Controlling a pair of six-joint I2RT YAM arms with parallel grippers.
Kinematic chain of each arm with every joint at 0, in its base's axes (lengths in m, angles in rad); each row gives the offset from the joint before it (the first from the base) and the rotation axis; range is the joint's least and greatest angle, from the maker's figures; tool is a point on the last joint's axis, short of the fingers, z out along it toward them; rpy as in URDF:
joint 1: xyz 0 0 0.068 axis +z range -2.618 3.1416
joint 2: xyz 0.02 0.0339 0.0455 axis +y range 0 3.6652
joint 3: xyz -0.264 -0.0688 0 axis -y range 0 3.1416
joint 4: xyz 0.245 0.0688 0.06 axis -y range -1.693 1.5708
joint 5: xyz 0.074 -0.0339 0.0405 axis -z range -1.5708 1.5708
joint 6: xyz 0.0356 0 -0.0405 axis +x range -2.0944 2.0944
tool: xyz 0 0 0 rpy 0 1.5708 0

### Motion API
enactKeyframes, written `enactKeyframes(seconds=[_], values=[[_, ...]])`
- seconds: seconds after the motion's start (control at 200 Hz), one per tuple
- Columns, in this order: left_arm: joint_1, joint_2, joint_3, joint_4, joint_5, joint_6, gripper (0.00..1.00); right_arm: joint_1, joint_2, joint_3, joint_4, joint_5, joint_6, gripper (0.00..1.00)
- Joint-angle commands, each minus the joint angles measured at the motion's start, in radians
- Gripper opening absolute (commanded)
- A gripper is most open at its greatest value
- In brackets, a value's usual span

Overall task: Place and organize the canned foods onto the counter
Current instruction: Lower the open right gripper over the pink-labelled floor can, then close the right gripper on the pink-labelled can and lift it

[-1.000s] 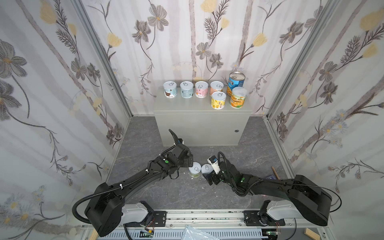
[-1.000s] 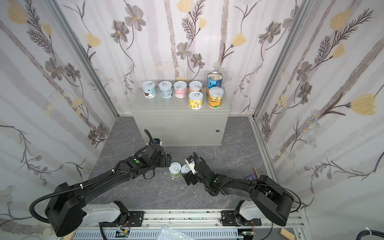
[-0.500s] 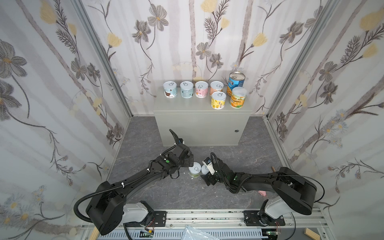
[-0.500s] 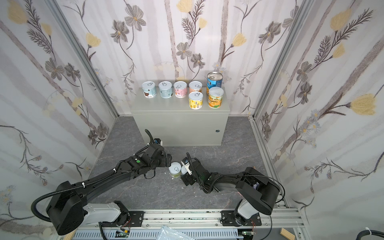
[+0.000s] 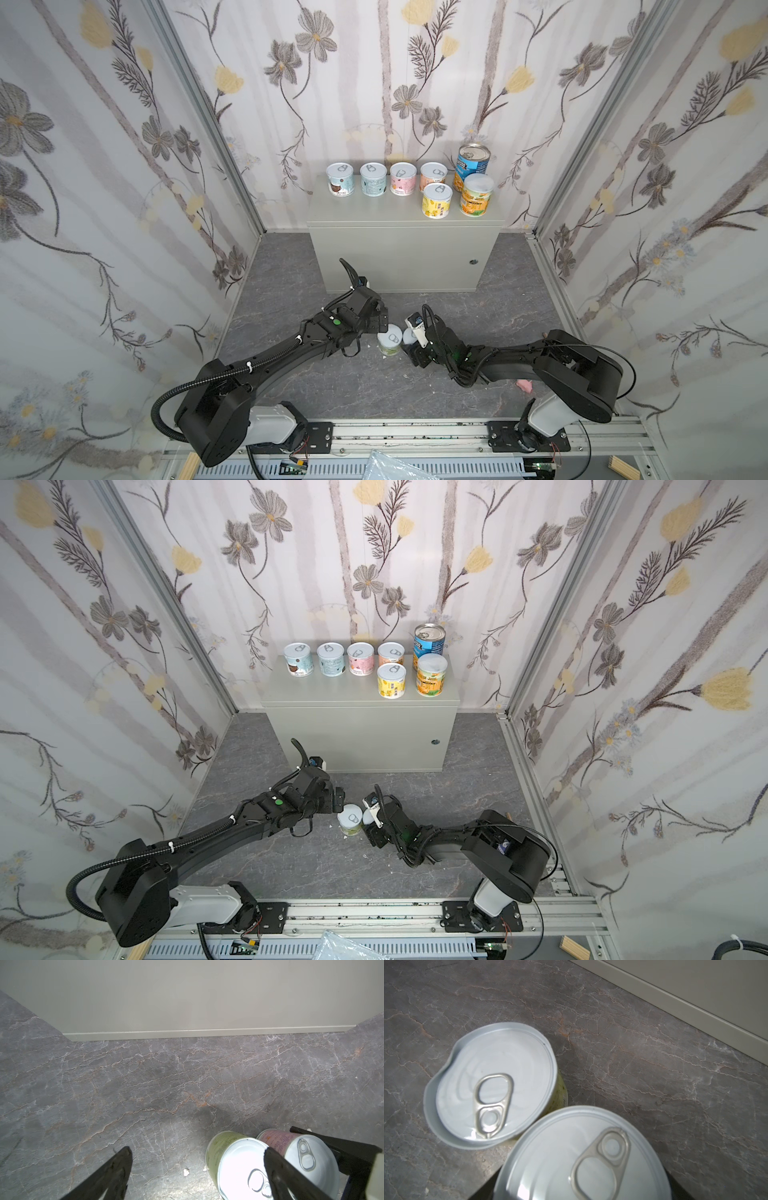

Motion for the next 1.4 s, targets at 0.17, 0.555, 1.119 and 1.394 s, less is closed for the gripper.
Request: enactKeyframes(seconds=[0.17, 0.555, 1.119, 1.394], values=[[0.003, -0.006, -0.004, 0.057, -0.061, -0.036, 1.00, 0.001, -0.091, -0.039, 0.038, 0.036, 0.007, 0.58], [0.008, -0.047, -0.017, 0.078, -0.129, -0.051, 1.00, 0.001, -0.205, -0.072, 0.033, 0.084, 0.000, 0.52], [0.024, -0.123, -0.049, 0.127, -0.107, -0.062, 1.00, 0.000, -0.377, 0.040, -0.030, 0.123, -0.035, 0.50], [0.038, -0.169, -0.054, 0.144, -0.083, -0.067, 1.00, 0.001, -0.438, 0.084, -0.034, 0.114, -0.053, 0.48]])
